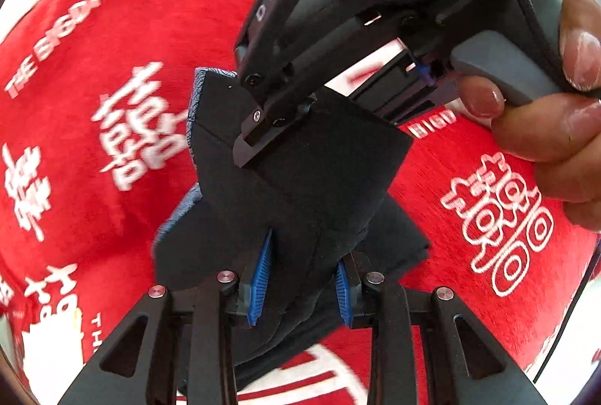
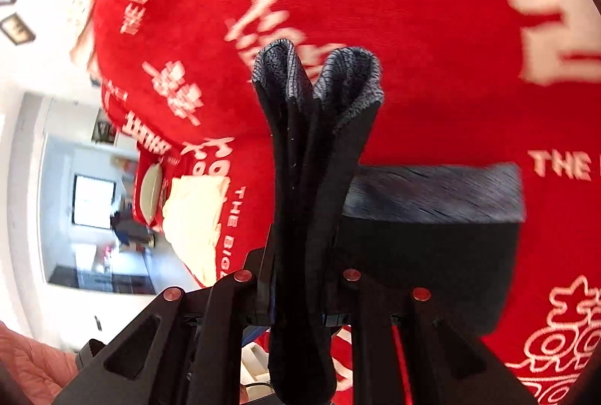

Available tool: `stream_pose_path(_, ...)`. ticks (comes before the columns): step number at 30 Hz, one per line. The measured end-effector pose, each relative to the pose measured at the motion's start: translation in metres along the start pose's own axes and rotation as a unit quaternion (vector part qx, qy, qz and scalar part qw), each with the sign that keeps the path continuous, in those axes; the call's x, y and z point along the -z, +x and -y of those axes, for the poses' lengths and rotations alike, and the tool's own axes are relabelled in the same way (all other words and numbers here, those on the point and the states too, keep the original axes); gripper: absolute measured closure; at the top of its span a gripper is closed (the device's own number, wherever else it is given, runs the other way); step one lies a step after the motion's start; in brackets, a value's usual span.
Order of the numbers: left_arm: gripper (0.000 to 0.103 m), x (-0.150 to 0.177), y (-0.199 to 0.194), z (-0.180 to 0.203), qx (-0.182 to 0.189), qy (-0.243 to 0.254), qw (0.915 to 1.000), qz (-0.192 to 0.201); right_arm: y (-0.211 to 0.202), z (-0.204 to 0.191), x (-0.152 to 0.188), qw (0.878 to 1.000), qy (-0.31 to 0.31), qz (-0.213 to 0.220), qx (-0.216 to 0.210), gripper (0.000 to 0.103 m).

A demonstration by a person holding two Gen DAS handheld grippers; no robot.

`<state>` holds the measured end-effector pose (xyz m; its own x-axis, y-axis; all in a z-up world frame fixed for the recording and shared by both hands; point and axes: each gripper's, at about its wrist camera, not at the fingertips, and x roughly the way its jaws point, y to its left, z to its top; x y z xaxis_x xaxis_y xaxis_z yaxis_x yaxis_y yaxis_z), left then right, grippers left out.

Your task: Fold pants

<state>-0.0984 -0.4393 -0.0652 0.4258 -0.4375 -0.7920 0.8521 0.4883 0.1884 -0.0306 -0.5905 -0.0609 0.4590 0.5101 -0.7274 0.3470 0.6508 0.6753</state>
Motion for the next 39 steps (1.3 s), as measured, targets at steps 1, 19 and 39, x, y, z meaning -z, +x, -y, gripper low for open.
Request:
stream_pose_path(1, 0.072, 0.002, 0.008, 0.009, 0.002, 0.010, 0.9999, -0.007, 0.000, 0.014, 0.003, 1.000, 0.010, 0.000, 0.001, 0.086)
stream_pose_path(19, 0.029, 0.027, 0.045, 0.047, 0.017, 0.072, 0.9946, -0.073, 0.008, 0.109, 0.043, 0.992, 0.102, 0.014, 0.074, 0.071)
stream_pose_path(39, 0.019, 0.086, 0.067, -0.130, 0.029, -0.254, 0.9401, -0.225, -0.003, 0.041, 0.071, 0.962, 0.020, 0.036, 0.271, 0.064)
